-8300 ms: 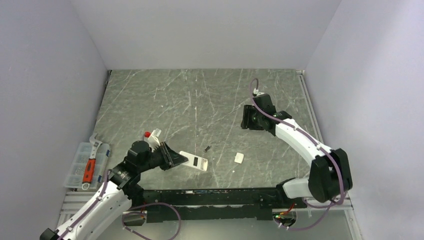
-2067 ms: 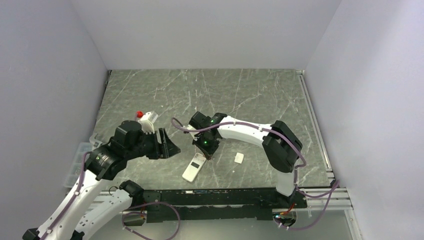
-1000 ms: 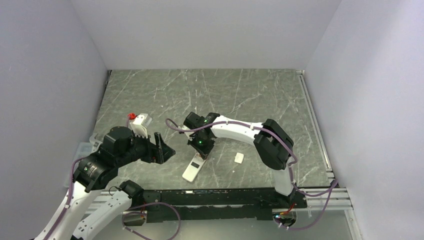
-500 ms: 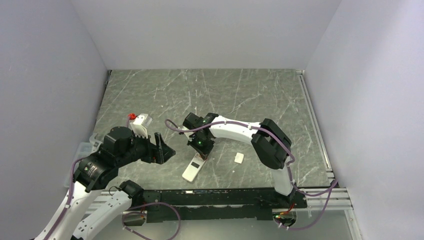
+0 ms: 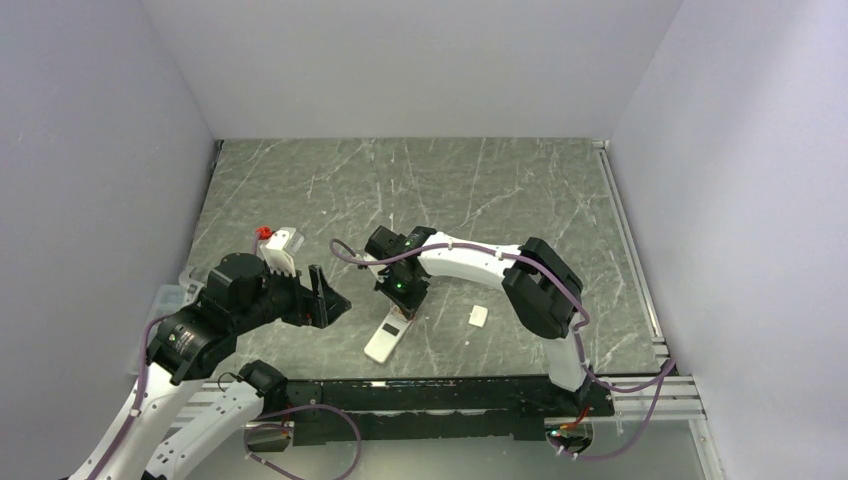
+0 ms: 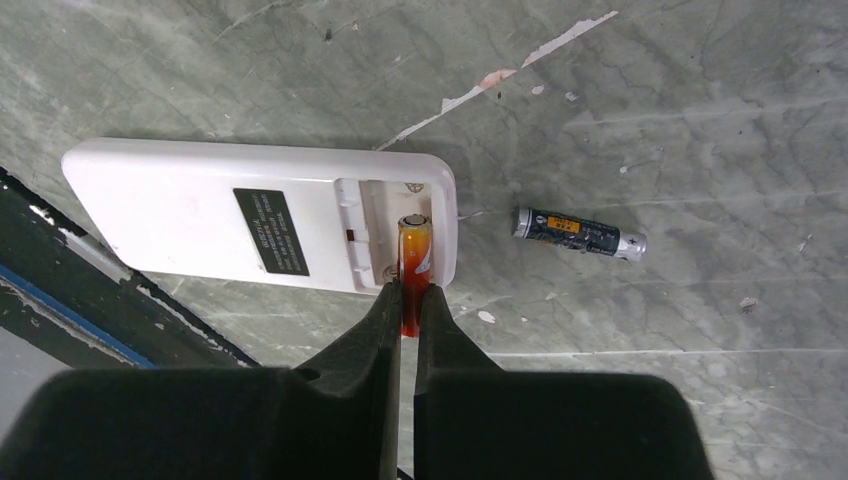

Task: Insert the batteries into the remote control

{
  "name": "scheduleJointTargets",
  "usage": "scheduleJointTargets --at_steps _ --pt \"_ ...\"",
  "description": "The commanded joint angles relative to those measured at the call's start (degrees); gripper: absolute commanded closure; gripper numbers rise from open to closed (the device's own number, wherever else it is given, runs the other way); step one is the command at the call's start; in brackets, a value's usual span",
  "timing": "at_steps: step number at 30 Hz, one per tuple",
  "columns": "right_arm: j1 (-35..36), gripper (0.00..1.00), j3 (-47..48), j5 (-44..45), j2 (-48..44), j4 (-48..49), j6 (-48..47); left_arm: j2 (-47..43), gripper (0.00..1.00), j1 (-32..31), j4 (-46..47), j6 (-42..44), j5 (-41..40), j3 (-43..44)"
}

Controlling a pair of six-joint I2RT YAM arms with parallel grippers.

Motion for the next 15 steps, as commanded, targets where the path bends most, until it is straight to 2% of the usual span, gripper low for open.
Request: scheduleJointTargets --at_steps 1,15 --pt "0.1 0.95 2.3 1.7 -0.9 -0.3 0.8 -0.6 0.11 -0.1 2.0 0.8 -0.3 -0.3" --pt "0.1 0.89 2.3 2.2 -1.3 0.0 1.6 -0.7 0.1 -0.2 2.1 0.7 -0.3 -0.4"
